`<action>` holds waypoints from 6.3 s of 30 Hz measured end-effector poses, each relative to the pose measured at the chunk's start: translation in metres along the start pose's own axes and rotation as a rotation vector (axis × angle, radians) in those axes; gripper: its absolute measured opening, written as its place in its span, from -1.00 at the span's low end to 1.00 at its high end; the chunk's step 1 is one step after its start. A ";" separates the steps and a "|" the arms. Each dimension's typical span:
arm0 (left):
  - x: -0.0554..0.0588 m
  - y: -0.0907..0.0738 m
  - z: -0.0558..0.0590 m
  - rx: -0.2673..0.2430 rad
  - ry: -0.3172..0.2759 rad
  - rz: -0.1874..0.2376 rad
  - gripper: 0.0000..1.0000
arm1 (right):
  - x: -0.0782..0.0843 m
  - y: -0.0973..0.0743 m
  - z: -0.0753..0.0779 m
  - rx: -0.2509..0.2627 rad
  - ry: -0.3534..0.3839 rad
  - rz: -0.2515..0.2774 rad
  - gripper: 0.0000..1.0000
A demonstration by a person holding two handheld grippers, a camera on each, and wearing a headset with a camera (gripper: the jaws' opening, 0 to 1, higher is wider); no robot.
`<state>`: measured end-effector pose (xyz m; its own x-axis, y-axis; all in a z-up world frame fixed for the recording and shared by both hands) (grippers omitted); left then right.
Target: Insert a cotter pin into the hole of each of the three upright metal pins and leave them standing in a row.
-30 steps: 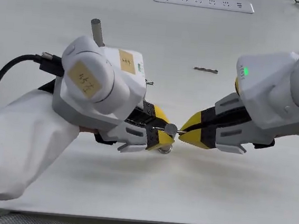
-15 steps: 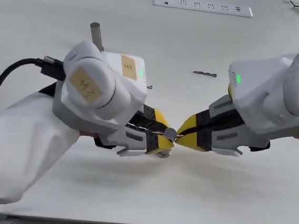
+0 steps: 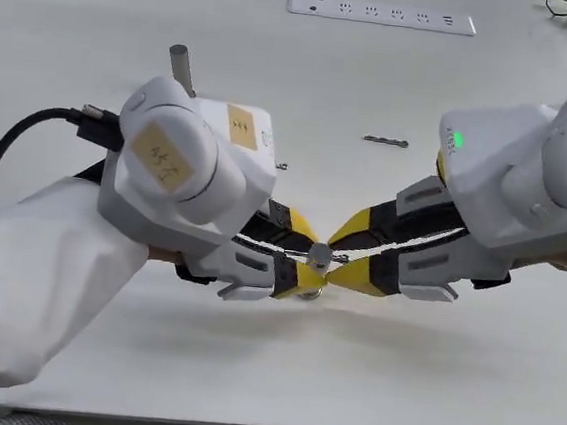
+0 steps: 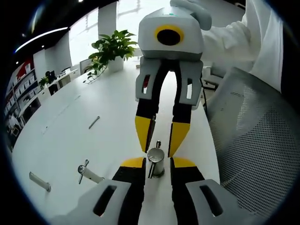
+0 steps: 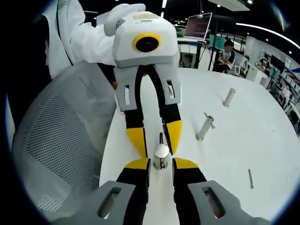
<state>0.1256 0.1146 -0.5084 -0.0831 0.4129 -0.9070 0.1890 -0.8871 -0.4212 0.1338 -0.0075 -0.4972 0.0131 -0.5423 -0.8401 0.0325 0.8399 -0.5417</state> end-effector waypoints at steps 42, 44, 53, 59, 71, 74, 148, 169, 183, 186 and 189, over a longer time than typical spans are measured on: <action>0.027 -0.052 0.017 -0.197 -0.163 0.102 0.98 | 0.014 0.017 0.000 0.052 0.155 0.084 -0.80; 0.028 -0.052 0.017 -0.199 -0.166 0.097 0.98 | 0.014 0.018 0.000 0.052 0.162 0.084 -0.81; 0.029 -0.056 0.016 -0.213 -0.174 0.093 0.98 | 0.013 0.017 0.000 0.045 0.156 0.098 -0.82; 0.026 -0.057 0.015 -0.217 -0.168 0.102 0.98 | 0.012 0.016 0.004 0.048 0.150 0.106 -0.85; 0.019 -0.062 0.011 -0.244 -0.191 0.135 0.98 | 0.010 0.001 0.039 0.081 0.069 0.103 -0.86; 0.022 -0.062 0.011 -0.244 -0.185 0.117 0.98 | 0.011 -0.003 0.048 0.093 0.058 0.106 -0.86; 0.025 -0.073 0.015 -0.305 -0.284 0.092 0.98 | 0.039 -0.061 0.022 0.429 0.311 0.231 0.26; 0.043 -0.093 0.011 -0.379 -0.349 0.055 0.98 | 0.064 -0.085 -0.033 0.624 0.455 0.204 0.97; 0.030 -0.128 -0.045 -0.646 -0.437 0.343 0.58 | 0.066 -0.097 -0.037 0.645 0.490 0.199 0.97; 0.032 -0.134 -0.067 -0.703 -0.268 0.196 0.57 | 0.065 -0.098 -0.037 0.661 0.508 0.221 0.97; 0.030 -0.135 -0.088 -0.735 -0.271 0.222 0.51 | 0.064 -0.102 -0.037 0.682 0.507 0.221 0.97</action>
<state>0.1837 0.2647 -0.4786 -0.1840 0.0957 -0.9783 0.8150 -0.5415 -0.2063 0.0948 -0.1267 -0.4969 -0.3502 -0.1583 -0.9232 0.6739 0.6420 -0.3657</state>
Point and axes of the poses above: the centre of the closed fingertips' face, and the gripper's own axes: y roughly forward along the fingers, z roughly to its right, x roughly out of its underside, the point moved 9 cm from there along -y, roughly backward along the fingers, and after that the axes turned 13 degrees about z, right-handed, at the moved point
